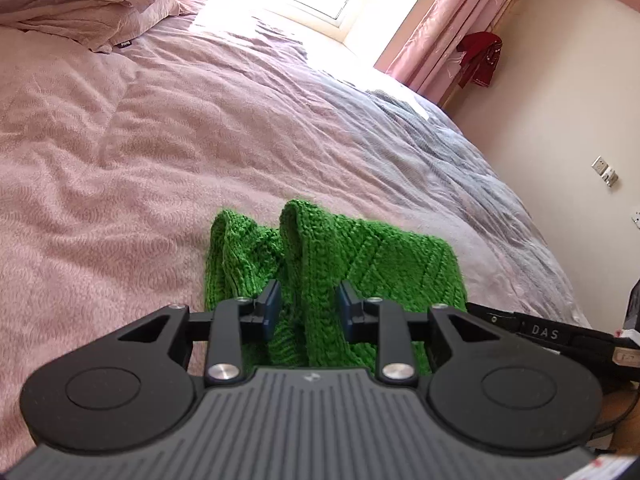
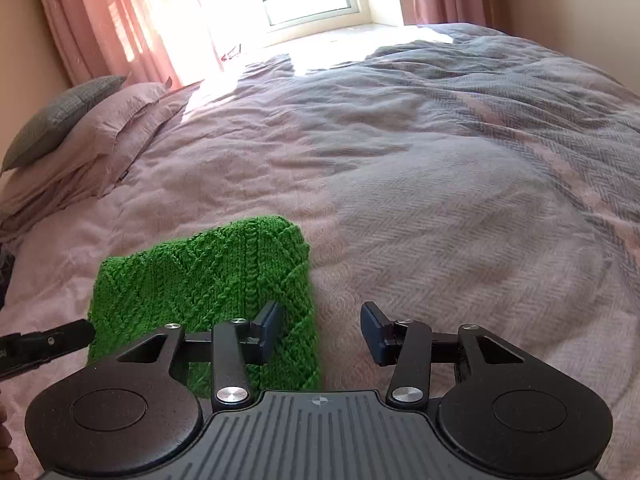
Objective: Fold clothes
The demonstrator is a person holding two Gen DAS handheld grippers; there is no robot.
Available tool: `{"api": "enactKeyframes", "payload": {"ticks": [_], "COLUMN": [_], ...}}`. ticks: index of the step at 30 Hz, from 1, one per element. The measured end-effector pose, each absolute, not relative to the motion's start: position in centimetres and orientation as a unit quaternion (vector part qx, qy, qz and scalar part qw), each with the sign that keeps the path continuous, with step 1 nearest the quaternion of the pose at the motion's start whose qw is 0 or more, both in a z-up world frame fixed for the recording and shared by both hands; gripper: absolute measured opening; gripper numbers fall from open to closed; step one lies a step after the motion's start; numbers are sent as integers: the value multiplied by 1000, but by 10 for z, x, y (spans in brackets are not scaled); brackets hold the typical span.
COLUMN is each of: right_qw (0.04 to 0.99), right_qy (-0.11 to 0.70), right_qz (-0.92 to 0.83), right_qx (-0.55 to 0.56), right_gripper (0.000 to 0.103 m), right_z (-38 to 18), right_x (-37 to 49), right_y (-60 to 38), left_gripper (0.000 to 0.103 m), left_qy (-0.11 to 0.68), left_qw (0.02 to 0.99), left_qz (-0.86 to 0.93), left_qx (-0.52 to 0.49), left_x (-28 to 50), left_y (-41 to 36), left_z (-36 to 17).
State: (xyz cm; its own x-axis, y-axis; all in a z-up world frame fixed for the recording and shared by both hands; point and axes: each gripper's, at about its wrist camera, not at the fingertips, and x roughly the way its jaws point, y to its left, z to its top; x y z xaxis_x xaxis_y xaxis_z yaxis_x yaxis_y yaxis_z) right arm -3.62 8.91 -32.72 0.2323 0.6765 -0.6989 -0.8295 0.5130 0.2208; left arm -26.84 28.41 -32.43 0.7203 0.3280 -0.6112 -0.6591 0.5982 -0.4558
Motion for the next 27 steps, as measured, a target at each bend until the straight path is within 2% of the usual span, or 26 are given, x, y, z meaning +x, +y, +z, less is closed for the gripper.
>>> {"api": "enactKeyframes", "payload": {"ticks": [6, 8, 9, 10, 12, 16, 23, 27], "right_qw": [759, 754, 753, 751, 743, 737, 739, 747], "right_qy": [374, 376, 376, 375, 375, 359, 303, 263], "right_qz": [516, 522, 523, 526, 536, 543, 540, 550], "right_qx": [-131, -132, -135, -138, -143, -183, -265, -264], "right_gripper": [43, 43, 42, 40, 35, 34, 34, 34], "right_z": [-348, -348, -347, -345, -339, -329, -344, -356], "right_x": [-33, -31, -31, -32, -36, -56, -89, -95], "right_y": [101, 101, 102, 104, 109, 131, 158, 147], "left_gripper": [30, 21, 12, 11, 11, 11, 13, 18], "left_qy": [224, 216, 212, 208, 195, 209, 235, 202], "left_qw": [848, 847, 851, 856, 860, 863, 839, 838], "left_qz": [254, 248, 248, 248, 252, 284, 313, 309], "left_qx": [-407, -419, -411, -404, -399, -362, -379, -402], "left_x": [-258, -258, -259, -262, -269, -274, -276, -291], "left_y": [307, 309, 308, 308, 307, 309, 331, 323], "left_z": [-346, -347, -343, -338, -324, -304, -342, -356]}}
